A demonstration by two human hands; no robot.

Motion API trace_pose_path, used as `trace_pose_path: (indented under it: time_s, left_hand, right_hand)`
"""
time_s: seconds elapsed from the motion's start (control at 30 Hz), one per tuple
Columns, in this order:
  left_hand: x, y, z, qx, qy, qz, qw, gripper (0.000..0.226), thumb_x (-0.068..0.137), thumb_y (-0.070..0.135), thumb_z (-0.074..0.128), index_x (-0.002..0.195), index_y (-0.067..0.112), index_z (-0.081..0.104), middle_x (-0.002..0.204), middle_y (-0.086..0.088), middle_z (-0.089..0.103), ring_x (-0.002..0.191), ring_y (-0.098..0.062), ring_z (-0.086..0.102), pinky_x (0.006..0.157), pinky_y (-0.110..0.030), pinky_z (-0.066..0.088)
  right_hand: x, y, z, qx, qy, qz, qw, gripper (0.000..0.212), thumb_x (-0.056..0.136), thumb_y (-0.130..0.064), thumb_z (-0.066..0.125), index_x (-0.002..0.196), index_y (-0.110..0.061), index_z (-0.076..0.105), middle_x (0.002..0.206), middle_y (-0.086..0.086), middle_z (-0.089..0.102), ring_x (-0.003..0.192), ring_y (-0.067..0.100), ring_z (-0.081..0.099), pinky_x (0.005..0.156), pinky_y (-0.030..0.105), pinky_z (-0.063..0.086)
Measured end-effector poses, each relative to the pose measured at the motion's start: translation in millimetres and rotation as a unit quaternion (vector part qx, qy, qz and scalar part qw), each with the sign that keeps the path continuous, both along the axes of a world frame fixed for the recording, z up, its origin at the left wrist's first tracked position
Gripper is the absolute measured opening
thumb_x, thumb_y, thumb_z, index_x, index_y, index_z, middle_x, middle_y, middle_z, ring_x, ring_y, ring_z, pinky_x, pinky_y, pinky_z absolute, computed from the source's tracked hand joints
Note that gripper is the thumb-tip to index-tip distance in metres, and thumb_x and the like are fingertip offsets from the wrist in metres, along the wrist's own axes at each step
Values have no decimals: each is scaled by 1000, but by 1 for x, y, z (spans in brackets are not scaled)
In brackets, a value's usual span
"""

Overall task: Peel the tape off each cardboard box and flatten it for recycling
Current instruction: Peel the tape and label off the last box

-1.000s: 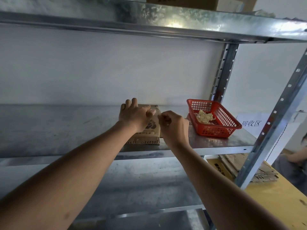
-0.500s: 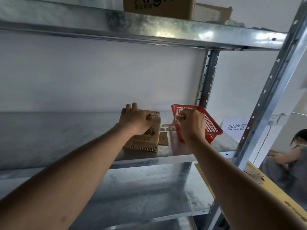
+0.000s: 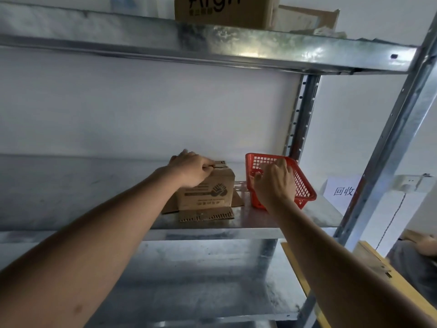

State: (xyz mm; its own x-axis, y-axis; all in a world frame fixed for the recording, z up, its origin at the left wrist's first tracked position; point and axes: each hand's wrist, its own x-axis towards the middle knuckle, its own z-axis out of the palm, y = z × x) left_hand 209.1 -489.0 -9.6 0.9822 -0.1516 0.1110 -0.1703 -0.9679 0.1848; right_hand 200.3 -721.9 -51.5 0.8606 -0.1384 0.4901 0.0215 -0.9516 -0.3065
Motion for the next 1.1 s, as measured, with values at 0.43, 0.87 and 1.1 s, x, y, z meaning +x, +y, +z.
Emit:
trace_pose_path:
  time_s: [0.43,0.87,1.1]
  left_hand:
    - [-16,22,19,-1,28,160,987,35,106,40,51,130,21,66,132,-17,46,105,-34,60,93,-43,52]
    - [-20,67,4,-103,1,-15,995,34,105,32,58,136,43,65,159,5,45,143,-24,44,115,-36,34]
    - [0,71,7,-167,37,-56,984,23,92,47,75,114,48,75,86,46,61,80,11,56,70,-15,36]
  right_hand:
    - [-16,72,4,130,51,383,913,38,89,-49,75,120,-26,75,107,-10,63,91,6,66,75,24,56]
    - [-15,84,-23,394,44,372,839,38,83,5,81,119,-5,75,93,3,81,84,18,79,77,41,66]
    - [-14,81,-34,382,13,364,849,11,88,1,78,89,-10,79,82,-2,79,76,17,78,64,31,65]
